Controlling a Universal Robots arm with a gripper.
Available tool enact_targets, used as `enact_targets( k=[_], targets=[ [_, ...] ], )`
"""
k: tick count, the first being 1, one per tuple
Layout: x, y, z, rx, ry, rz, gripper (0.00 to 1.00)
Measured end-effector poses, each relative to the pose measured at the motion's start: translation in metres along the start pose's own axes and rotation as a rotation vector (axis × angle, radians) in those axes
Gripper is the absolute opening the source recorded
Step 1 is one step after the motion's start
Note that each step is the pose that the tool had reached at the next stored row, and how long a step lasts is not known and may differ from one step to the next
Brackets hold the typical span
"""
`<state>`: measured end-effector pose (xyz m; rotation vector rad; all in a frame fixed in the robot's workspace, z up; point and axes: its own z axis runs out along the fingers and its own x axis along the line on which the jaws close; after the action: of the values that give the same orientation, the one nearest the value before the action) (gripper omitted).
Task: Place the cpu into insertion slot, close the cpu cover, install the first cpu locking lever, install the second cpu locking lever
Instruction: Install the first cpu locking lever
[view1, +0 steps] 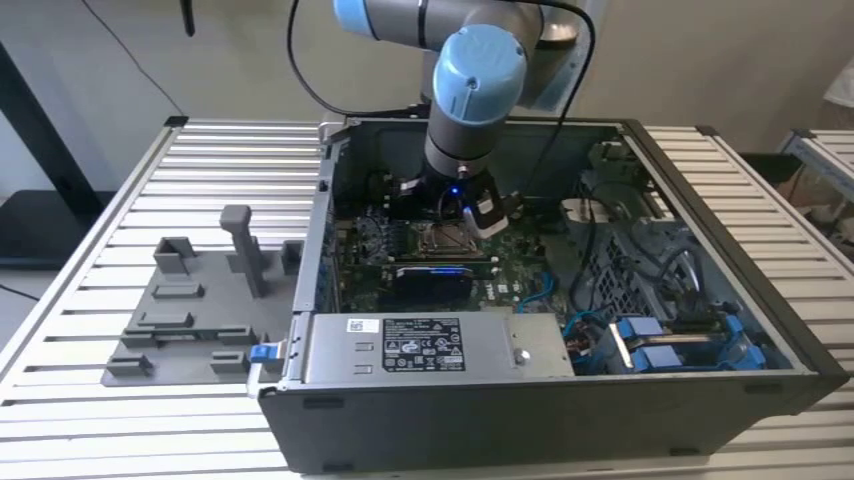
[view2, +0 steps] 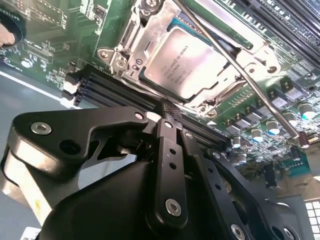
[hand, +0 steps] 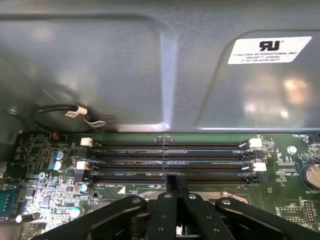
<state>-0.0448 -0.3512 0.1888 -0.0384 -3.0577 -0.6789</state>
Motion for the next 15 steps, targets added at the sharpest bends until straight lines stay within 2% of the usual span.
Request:
enact_targets(
  k=[15],
  targets=[
    [-0.0118, 0.0003, 0.0001, 0.0000, 0.0000, 0.000, 0.11]
  ],
)
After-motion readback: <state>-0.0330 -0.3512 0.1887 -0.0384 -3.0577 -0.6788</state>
